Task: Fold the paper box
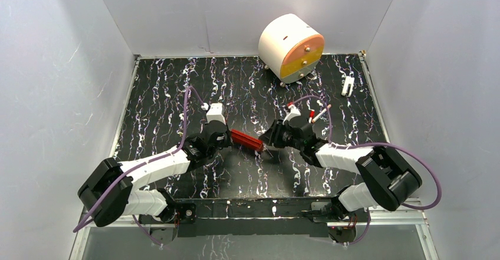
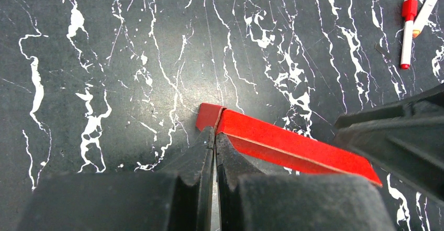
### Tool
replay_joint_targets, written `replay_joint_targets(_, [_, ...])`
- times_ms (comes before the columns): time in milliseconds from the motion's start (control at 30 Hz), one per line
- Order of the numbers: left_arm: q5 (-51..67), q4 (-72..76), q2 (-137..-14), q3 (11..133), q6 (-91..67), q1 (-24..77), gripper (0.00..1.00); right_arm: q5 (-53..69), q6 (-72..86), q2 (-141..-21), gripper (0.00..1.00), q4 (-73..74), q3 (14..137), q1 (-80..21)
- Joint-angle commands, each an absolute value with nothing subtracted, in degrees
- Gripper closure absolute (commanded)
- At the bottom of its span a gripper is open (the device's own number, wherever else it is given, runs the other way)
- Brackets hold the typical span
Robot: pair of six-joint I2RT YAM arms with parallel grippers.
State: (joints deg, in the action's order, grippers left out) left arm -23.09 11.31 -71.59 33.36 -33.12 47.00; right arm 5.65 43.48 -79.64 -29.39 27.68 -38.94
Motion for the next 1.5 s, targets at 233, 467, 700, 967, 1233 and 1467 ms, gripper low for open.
replay_joint_targets(233, [-20.46, 4.88, -74.12, 31.12, -32.90, 47.29, 1.00, 5.18, 37.52, -70.98, 0.40, -19.91, 30.34, -38.75])
replay_joint_targets(467, [-19.05, 4.14, -75.07, 32.78, -31.96, 47.29, 1.00, 12.72, 26.86, -70.58, 0.31, -16.63, 36.68, -38.67])
replay_joint_targets(700, [-17.28, 2.49, -76.73, 34.66, -30.99, 47.29, 1.00, 17.36, 1.98, -71.70, 0.16, -11.02, 41.58, -39.61])
replay_joint_targets(967, [-17.60, 3.23, -72.85, 32.68, -33.50, 47.22, 0.90, 14.72, -10.75, -71.77, 0.09, -8.22, 42.48, -39.65])
replay_joint_targets(1233, [-7.64, 11.22, -71.04, 29.09, -41.30, 46.83, 0.67, 13.85, -17.14, -84.95, 0.02, -0.13, 55.02, -39.08])
replay_joint_targets(1467, [-3.91, 17.77, -76.83, 29.37, -44.87, 46.07, 0.72, 18.08, -12.94, -96.08, 0.03, 4.21, 64.75, -36.55])
